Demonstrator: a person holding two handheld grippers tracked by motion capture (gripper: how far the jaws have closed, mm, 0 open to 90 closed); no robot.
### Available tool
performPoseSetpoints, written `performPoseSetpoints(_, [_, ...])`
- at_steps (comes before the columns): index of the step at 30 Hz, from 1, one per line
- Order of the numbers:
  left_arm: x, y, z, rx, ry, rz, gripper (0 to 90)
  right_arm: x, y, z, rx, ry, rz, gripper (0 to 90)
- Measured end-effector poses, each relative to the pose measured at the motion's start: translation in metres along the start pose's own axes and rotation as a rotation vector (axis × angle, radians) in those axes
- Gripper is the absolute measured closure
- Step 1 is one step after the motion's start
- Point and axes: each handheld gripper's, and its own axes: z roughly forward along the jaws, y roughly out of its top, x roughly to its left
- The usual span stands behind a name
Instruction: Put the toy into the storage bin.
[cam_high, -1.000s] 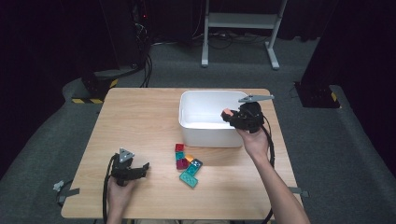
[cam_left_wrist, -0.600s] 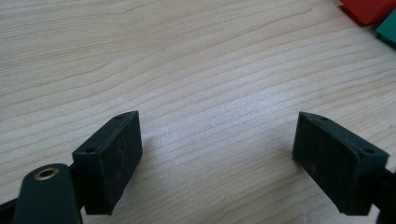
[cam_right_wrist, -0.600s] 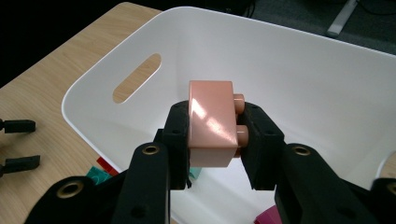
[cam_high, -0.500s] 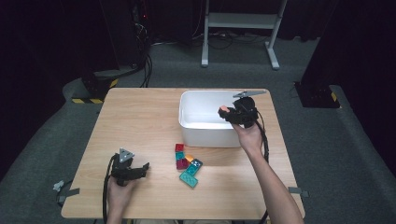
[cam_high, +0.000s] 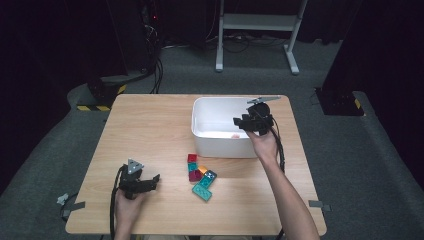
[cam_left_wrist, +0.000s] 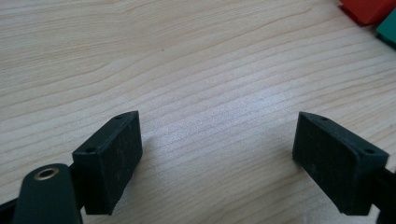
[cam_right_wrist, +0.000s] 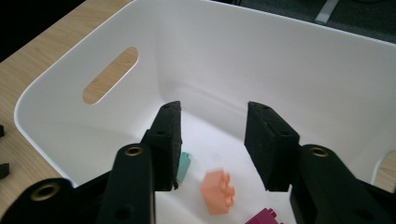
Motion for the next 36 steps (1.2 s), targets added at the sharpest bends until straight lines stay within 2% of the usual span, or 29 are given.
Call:
performPoseSetpoints(5, [0.000, 0.000, 0.000, 0.000, 0.000, 0.000, 15.9, 0.001, -0.002, -0.001, -0.016, -0.007, -0.005, 48.9])
performPoseSetpoints(9, [0.000, 0.000, 0.000, 0.000, 0.000, 0.000, 15.9, 0.002, -0.004, -0.002, -0.020, 0.003, -0.013, 44.8])
performPoseSetpoints(10, [0.000, 0.000, 0.000, 0.000, 0.000, 0.000, 15.9, 0.003, -0.005, -0.004, -0.036, 0.010, -0.009, 41.7])
performPoseSetpoints(16, [0.000, 0.000, 0.000, -0.001, 0.000, -0.003, 15.9, 0.006, -0.009, -0.011, -0.068, 0.013, -0.012, 43.7])
performPoseSetpoints(19, [0.000, 0.000, 0.000, 0.000, -0.001, -0.003, 15.9, 0.010, -0.013, -0.019, -0.115, 0.049, -0.012, 44.7])
performPoseSetpoints(23, [0.000, 0.000, 0.000, 0.000, 0.000, -0.001, 15.9, 0.015, -0.014, -0.026, -0.118, 0.080, -0.025, 43.9])
performPoseSetpoints(26, [0.000, 0.000, 0.000, 0.000, 0.000, 0.001, 15.9, 0.020, -0.017, -0.035, -0.156, 0.097, -0.033, 42.2])
performPoseSetpoints(36, [0.000, 0.000, 0.000, 0.000, 0.000, 0.001, 15.9, 0.025, -0.028, -0.045, -0.173, 0.126, -0.043, 38.0])
